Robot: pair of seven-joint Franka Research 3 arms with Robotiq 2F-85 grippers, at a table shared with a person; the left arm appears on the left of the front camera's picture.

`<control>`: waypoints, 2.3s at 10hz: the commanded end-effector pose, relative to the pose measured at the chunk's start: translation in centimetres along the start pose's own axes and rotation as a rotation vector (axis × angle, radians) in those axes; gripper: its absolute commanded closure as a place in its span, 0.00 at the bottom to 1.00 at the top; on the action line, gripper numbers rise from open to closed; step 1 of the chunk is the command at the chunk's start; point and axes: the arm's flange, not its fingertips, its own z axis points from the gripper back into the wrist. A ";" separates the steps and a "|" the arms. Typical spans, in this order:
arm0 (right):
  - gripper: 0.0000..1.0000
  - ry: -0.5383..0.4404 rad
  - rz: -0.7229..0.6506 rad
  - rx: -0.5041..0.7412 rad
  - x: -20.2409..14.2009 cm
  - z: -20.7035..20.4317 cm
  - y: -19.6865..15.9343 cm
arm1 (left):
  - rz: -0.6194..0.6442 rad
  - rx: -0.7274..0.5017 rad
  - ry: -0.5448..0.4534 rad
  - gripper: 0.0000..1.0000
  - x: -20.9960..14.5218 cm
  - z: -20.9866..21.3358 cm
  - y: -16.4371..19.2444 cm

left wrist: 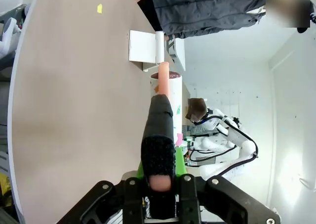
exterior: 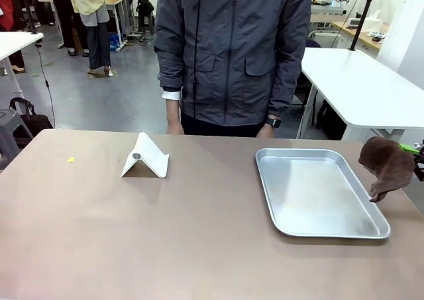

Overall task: Clean the surface of the table.
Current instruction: Clean the area not pointed to by the person.

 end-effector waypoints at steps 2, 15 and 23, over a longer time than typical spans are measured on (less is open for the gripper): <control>0.94 0.010 0.004 -0.005 -0.1 -0.1 0.4 | 0.000 0.000 0.000 0.77 0.0 0.0 0.0; 0.94 0.010 0.004 -0.005 -0.1 -0.1 0.4 | 0.018 0.412 -0.049 0.77 23.1 -13.8 -7.2; 0.94 0.010 0.004 -0.005 -0.1 -0.1 0.4 | -0.089 0.537 0.011 0.77 20.6 -15.8 0.6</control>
